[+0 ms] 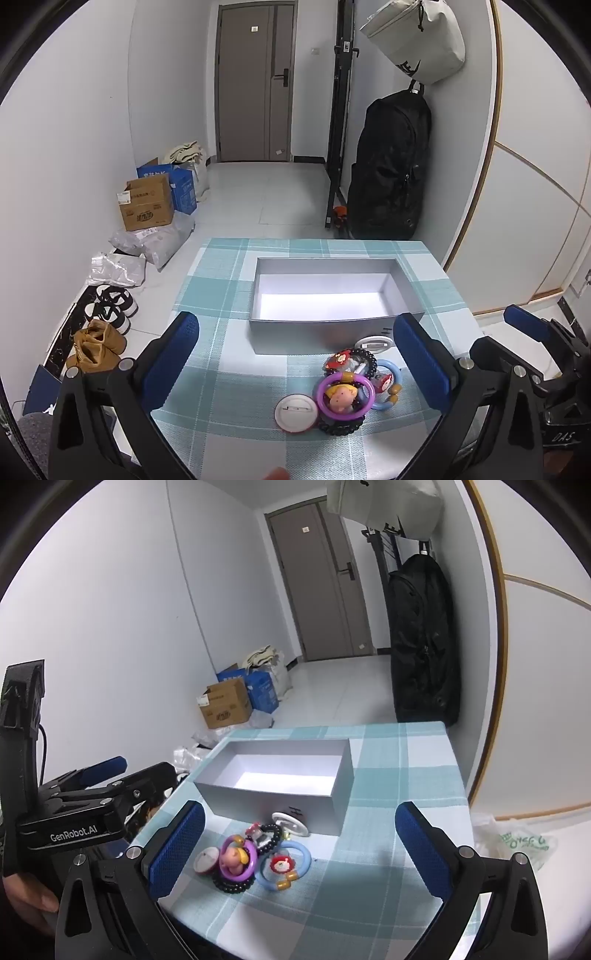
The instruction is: Organize jewelry
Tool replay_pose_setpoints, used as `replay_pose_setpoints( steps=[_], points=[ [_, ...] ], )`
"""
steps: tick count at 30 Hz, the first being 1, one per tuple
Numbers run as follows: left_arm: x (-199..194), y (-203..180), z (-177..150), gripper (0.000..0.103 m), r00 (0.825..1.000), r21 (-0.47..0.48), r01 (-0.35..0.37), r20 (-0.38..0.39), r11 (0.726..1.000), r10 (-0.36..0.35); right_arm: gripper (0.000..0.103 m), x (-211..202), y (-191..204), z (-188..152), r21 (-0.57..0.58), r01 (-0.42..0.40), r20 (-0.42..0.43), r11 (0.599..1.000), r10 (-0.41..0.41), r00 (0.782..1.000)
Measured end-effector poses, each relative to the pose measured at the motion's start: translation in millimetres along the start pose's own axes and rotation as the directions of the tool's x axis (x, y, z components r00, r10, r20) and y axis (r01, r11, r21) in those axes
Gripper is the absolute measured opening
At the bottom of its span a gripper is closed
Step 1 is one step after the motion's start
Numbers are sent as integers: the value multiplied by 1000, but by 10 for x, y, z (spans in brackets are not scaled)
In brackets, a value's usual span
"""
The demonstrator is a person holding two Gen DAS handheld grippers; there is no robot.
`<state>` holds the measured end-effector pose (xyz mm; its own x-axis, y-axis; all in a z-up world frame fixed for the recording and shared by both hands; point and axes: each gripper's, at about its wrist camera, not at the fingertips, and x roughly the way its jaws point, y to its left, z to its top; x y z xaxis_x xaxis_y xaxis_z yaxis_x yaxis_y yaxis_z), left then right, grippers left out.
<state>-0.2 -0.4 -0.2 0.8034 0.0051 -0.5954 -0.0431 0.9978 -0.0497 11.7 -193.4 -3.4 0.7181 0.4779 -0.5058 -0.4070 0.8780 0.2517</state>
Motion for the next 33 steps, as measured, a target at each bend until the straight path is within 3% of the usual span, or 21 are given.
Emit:
replay_pose_setpoints(
  steps=[33],
  points=[
    [81,-20,-36,102,999,-10,20,-34,1000,-20,103,13,53,-14,-34,18,-4,999,-18,1000]
  ],
)
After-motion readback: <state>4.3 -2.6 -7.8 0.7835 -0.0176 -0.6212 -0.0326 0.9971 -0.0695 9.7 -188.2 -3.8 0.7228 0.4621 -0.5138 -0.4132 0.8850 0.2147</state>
